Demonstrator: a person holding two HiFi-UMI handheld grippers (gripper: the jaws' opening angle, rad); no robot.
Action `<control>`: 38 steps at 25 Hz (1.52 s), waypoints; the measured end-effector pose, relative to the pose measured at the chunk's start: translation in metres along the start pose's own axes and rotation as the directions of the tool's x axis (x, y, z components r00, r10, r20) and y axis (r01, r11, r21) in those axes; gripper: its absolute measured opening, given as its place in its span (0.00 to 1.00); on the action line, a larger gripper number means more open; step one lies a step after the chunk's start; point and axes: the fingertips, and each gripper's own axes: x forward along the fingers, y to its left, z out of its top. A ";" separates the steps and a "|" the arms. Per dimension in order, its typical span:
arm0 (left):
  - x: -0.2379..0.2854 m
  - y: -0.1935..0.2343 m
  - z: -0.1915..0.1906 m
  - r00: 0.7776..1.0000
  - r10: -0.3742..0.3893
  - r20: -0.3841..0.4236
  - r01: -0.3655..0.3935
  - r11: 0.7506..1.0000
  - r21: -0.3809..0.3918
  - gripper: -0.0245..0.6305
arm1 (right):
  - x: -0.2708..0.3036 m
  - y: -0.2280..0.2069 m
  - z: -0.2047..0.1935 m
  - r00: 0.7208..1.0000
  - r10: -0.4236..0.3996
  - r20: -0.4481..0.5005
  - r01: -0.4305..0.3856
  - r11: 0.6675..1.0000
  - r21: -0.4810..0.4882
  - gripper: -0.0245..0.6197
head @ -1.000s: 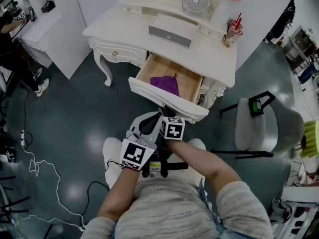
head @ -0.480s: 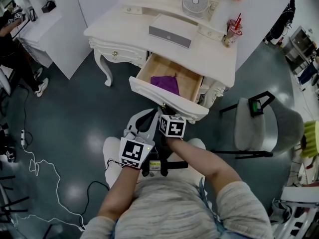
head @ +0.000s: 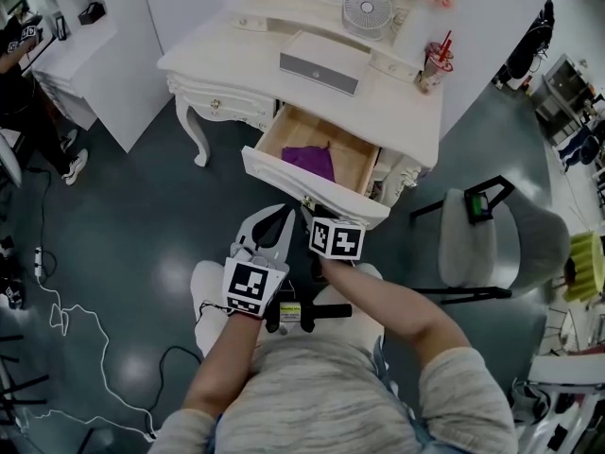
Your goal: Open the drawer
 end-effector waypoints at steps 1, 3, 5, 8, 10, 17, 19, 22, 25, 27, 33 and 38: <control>0.000 0.001 0.000 1.000 0.004 0.000 -0.004 1.000 -0.002 0.06 | -0.005 0.002 0.002 1.000 0.013 0.000 -0.013 1.000 0.003 0.21; -0.001 0.002 0.000 1.000 0.010 0.000 -0.010 1.000 -0.005 0.06 | -0.014 0.007 0.009 0.999 0.042 0.006 -0.042 0.999 -0.006 0.21; -0.001 0.003 -0.001 1.000 0.015 -0.002 -0.015 1.000 -0.008 0.06 | -0.024 0.012 0.018 0.997 0.075 0.022 -0.074 0.997 -0.023 0.21; -0.001 0.003 -0.001 1.000 0.018 0.000 -0.018 1.000 -0.014 0.06 | -0.042 0.025 0.036 0.988 0.128 0.084 -0.122 0.990 -0.078 0.21; -0.001 0.003 0.000 1.000 0.021 0.000 -0.021 1.000 -0.017 0.06 | -0.054 0.034 0.048 0.978 0.156 0.138 -0.141 0.984 -0.112 0.21; 0.000 0.007 -0.001 0.999 0.032 -0.005 -0.032 0.999 -0.022 0.06 | -0.084 0.067 0.073 0.922 0.224 0.315 -0.152 0.960 -0.237 0.20; 0.000 0.006 -0.002 0.999 0.033 -0.006 -0.033 0.999 -0.027 0.06 | -0.091 0.082 0.071 0.899 0.283 0.334 -0.174 0.931 -0.320 0.20; -0.001 0.007 -0.002 0.999 0.039 -0.004 -0.039 0.999 -0.034 0.06 | -0.101 0.092 0.069 0.873 0.319 0.369 -0.158 0.901 -0.404 0.19; -0.002 0.009 -0.001 0.999 0.049 -0.001 -0.049 0.998 -0.037 0.06 | -0.109 0.090 0.076 0.853 0.306 0.424 -0.114 0.900 -0.420 0.15; -0.003 0.010 -0.001 0.998 0.055 0.000 -0.055 0.998 -0.040 0.06 | -0.112 0.089 0.077 0.846 0.304 0.439 -0.100 0.898 -0.429 0.09; -0.002 0.009 0.001 0.999 0.048 0.002 -0.048 0.998 -0.043 0.06 | -0.117 0.087 0.080 0.840 0.271 0.470 -0.040 0.895 -0.444 0.05; -0.002 0.009 0.001 0.999 0.046 0.002 -0.046 0.998 -0.045 0.06 | -0.116 0.089 0.079 0.841 0.285 0.461 -0.056 0.892 -0.449 0.05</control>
